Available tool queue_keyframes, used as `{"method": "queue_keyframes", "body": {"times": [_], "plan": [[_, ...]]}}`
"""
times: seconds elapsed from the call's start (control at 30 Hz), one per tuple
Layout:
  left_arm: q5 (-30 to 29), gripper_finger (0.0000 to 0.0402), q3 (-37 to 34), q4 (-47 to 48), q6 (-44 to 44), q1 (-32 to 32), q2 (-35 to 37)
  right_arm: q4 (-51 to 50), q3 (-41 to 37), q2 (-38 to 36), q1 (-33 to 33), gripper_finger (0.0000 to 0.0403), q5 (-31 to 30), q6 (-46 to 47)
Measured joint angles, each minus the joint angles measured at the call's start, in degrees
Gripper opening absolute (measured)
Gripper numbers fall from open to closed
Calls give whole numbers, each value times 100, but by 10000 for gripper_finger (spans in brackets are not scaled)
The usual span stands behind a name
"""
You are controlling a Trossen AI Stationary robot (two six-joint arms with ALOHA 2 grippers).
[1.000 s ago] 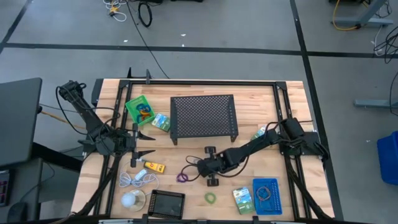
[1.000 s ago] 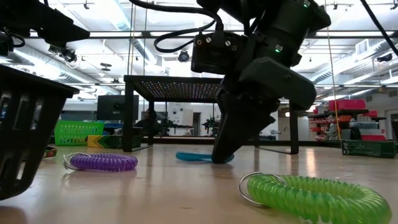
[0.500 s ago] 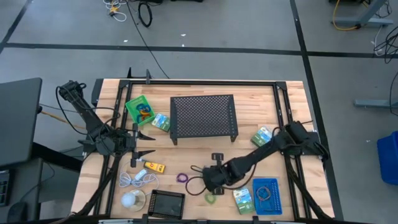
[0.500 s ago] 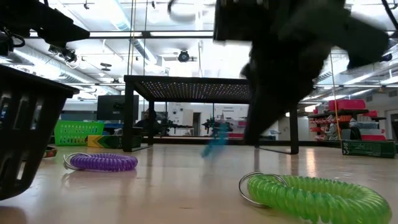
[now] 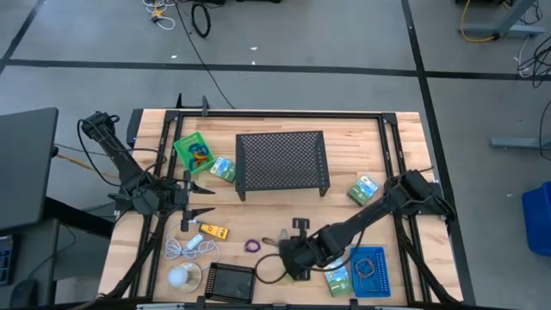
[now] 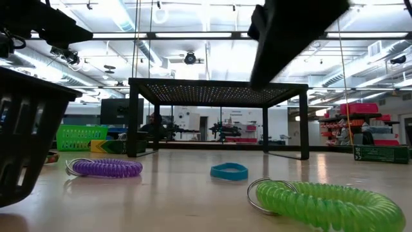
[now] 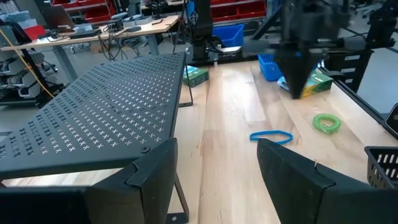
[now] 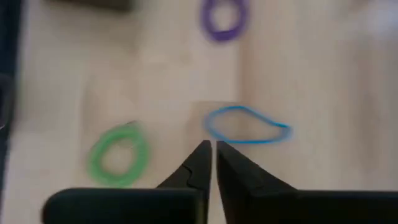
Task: Pick & Place Office Desk Supplies
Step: Put the blue rubber band into the blue bin
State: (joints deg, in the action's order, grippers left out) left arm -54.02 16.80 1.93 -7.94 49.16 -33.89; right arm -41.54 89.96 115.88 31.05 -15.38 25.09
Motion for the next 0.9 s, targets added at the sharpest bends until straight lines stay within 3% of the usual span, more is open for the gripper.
{"method": "queue_keyframes", "body": {"times": [0.13,0.33,0.43,0.6,0.9], "plan": [[0,229,0,4,0,-2,0,675,-308,4,-130,82,490,-416],[0,229,0,9,0,0,0,815,-563,4,-267,170,510,-900],[0,229,0,28,-1,-2,0,871,-610,135,-307,195,512,-1215],[0,229,0,53,-15,0,0,904,-601,472,-322,194,309,-1787],[1,229,0,63,-22,-2,0,874,-586,597,-373,150,360,-2555]]}}
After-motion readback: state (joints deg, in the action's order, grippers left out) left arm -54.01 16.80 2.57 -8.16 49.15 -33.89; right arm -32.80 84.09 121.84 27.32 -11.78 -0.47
